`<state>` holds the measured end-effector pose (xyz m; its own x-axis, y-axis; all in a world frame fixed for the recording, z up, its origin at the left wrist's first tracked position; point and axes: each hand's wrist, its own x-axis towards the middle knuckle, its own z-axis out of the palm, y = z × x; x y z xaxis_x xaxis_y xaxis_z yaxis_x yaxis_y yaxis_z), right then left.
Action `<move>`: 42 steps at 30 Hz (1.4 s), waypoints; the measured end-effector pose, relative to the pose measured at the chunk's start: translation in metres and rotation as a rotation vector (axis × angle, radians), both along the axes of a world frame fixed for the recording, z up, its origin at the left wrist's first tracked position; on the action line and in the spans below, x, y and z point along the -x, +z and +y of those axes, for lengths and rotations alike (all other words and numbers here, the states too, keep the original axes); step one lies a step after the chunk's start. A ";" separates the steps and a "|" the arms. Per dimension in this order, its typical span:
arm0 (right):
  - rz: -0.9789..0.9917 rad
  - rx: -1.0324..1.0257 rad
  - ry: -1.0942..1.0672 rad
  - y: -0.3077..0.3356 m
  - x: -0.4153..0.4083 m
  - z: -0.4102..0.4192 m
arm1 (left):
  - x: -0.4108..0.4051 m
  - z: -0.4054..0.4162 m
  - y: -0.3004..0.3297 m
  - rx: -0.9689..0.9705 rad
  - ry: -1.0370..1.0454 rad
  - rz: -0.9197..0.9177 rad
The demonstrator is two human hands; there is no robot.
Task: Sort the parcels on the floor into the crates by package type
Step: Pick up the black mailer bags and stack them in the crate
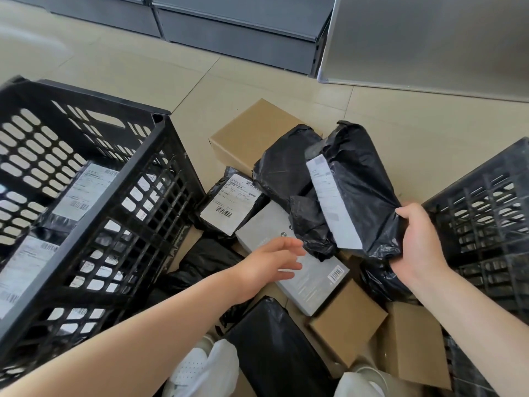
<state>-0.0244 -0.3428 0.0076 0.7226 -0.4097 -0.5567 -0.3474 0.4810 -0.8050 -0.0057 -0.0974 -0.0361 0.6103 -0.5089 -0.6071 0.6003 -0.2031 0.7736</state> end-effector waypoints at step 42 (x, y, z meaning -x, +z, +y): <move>-0.083 0.396 0.621 0.070 -0.068 0.155 | -0.090 0.116 0.141 -0.180 0.534 -0.336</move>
